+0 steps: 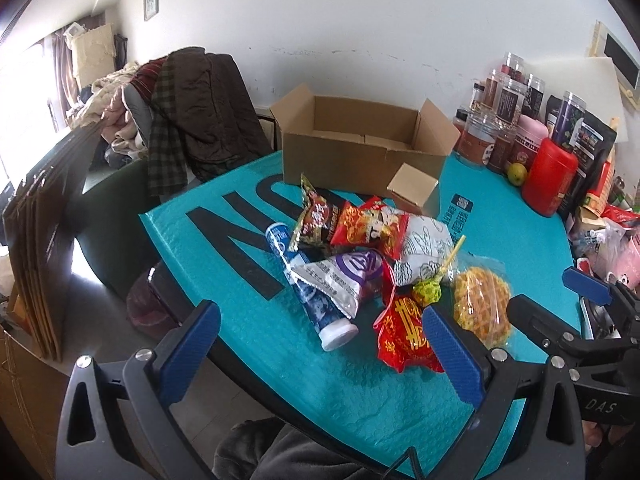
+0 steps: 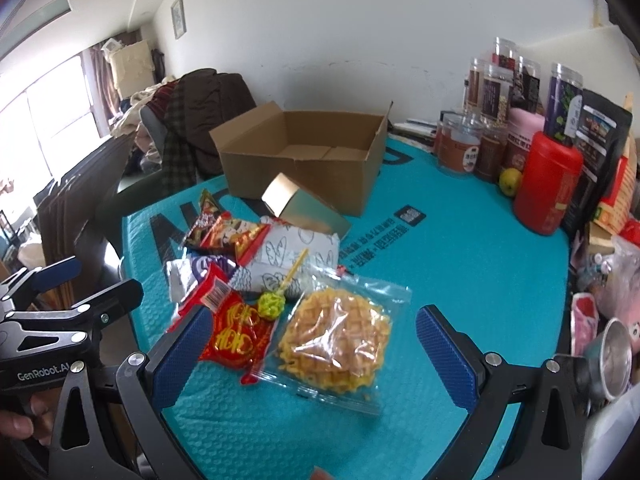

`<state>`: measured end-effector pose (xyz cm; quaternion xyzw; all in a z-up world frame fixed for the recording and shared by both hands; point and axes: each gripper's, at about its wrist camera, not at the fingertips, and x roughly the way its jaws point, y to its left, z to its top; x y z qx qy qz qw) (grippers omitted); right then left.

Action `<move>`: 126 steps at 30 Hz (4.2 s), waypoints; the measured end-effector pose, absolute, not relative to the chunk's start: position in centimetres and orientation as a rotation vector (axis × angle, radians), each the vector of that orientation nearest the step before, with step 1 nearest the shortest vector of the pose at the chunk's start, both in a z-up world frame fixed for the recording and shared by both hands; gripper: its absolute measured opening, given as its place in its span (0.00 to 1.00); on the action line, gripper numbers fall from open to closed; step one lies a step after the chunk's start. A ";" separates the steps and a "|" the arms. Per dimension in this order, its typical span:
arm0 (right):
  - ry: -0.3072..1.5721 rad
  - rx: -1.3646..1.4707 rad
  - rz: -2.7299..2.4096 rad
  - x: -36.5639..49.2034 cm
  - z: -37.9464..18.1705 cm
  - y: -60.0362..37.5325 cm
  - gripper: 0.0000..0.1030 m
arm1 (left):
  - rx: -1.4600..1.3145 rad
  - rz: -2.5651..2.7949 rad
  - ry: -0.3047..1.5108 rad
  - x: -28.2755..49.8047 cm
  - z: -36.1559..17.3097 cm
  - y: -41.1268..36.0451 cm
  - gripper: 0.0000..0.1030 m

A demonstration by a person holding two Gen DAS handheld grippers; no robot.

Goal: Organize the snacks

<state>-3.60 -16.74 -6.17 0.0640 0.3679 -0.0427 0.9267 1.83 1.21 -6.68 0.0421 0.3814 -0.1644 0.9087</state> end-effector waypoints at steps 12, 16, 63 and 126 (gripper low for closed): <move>0.870 0.203 -0.097 -1.7 -10.8 -18.1 1.00 | 0.054 -0.379 0.848 3.5 -9.9 1.1 1.00; 0.904 0.216 -0.114 -0.7 -11.8 -18.4 1.00 | 0.049 -0.390 0.866 4.1 -10.6 0.8 1.00; 0.913 0.295 -0.121 -3.3 -14.5 -24.1 0.81 | 0.221 -0.515 0.966 4.2 -14.8 -8.9 0.55; 0.842 0.305 -0.119 -1.8 -8.8 -22.6 0.81 | 0.155 -0.661 0.846 5.4 -6.9 -5.3 0.29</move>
